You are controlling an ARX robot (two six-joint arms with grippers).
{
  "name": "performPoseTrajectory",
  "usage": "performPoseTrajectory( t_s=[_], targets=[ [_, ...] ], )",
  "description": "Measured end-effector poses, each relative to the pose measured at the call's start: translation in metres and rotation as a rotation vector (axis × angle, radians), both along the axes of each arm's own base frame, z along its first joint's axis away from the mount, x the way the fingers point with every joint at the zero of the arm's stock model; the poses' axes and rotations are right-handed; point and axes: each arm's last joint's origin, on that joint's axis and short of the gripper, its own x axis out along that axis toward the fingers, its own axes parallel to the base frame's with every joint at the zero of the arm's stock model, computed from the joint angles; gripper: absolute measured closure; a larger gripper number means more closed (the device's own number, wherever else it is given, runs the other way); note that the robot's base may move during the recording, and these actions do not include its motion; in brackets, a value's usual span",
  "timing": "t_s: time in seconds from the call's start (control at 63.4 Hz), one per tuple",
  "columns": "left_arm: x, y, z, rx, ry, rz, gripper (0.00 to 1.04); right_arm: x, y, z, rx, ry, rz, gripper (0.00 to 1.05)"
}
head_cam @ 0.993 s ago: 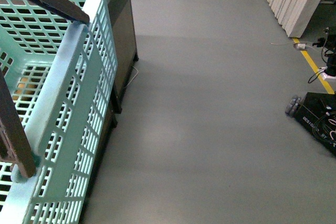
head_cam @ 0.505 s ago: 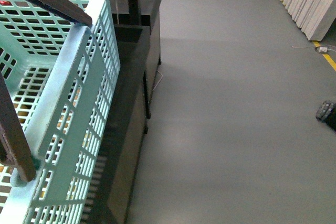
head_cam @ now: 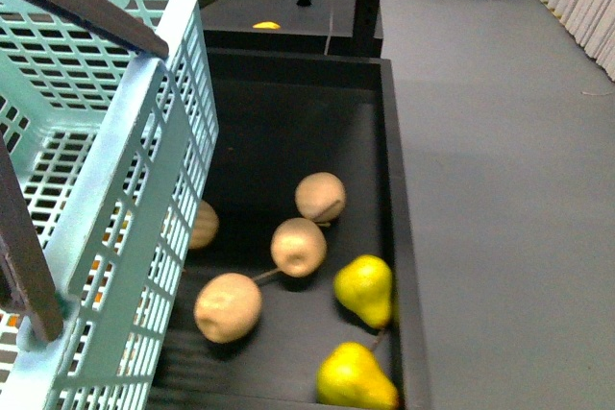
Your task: Pick mango and avocado into basket
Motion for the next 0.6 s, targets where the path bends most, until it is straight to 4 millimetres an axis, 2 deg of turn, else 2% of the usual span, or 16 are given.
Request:
performPoseTrajectory(
  t_s=[0.599],
  targets=[
    [0.0000, 0.0001, 0.0000, 0.002, 0.000, 0.002, 0.91, 0.0000, 0.0001, 0.0000, 0.000, 0.000, 0.003, 0.09]
  ],
)
